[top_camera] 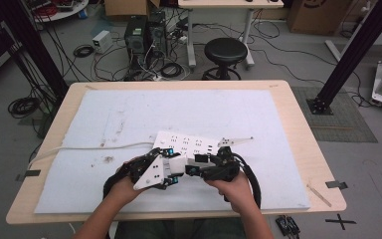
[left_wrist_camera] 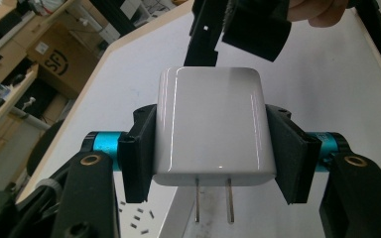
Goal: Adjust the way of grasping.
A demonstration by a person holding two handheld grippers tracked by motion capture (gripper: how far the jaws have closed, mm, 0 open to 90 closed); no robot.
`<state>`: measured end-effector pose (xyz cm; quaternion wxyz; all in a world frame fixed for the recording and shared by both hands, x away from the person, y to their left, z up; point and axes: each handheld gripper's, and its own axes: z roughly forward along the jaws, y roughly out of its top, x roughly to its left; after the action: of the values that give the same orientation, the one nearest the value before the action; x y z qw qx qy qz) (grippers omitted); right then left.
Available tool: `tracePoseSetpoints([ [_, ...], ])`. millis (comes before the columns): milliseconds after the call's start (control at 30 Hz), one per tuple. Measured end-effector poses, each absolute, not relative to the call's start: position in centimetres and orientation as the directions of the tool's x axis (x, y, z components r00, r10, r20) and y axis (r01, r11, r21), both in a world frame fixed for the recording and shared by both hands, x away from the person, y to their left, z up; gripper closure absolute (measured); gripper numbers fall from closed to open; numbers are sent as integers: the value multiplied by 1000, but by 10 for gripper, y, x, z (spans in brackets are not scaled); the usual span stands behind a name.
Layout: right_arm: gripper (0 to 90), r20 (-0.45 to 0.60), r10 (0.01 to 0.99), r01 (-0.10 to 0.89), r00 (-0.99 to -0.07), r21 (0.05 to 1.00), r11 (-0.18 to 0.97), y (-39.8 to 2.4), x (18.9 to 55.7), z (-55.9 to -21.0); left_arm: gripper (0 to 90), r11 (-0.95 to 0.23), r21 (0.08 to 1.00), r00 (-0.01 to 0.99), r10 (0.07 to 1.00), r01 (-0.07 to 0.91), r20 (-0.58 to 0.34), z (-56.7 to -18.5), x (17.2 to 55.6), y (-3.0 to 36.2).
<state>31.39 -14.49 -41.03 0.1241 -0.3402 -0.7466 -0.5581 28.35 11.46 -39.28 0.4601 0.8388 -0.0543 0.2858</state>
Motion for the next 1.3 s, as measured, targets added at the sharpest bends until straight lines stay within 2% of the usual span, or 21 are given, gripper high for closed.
tracePoseSetpoints([
  [167,179,609,318,668,-727,735,117,-142,316,-412,424,-571,724,816,155,-387,557,-391,279,109],
  [333,251,646,266,686,-716,722,91,-141,316,-414,424,-555,726,810,148,-407,567,-389,275,106],
  [400,318,644,251,681,-723,726,97,-138,316,-415,423,-551,727,810,146,-411,568,-388,275,105],
  [533,371,645,238,679,-726,727,103,-137,316,-415,423,-546,720,803,136,-428,580,-388,272,103],
  [600,479,640,212,668,-739,736,110,-135,316,-416,424,-547,718,803,130,-431,582,-387,272,103],
  [633,479,640,212,668,-739,736,110,-135,316,-416,424,-546,716,799,131,-436,587,-387,271,102],
  [667,534,641,204,669,-740,734,117,-135,315,-416,424,-546,715,798,131,-437,588,-387,271,102],
  [767,575,639,191,664,-745,737,123,-134,315,-416,424,-545,715,799,130,-438,588,-387,271,102],
  [900,598,663,181,685,-727,718,121,-135,316,-416,423,-550,706,794,123,-445,596,-388,271,101],
  [1033,623,661,184,685,-727,717,128,-136,317,-415,410,-552,725,812,139,-411,567,-389,274,100],
  [1133,629,656,220,687,-722,718,113,-140,317,-413,333,-540,756,829,176,-370,532,-388,276,101],
  [1300,630,643,269,682,-717,727,78,-155,319,-411,278,-530,793,837,253,-300,485,-380,278,117],
])
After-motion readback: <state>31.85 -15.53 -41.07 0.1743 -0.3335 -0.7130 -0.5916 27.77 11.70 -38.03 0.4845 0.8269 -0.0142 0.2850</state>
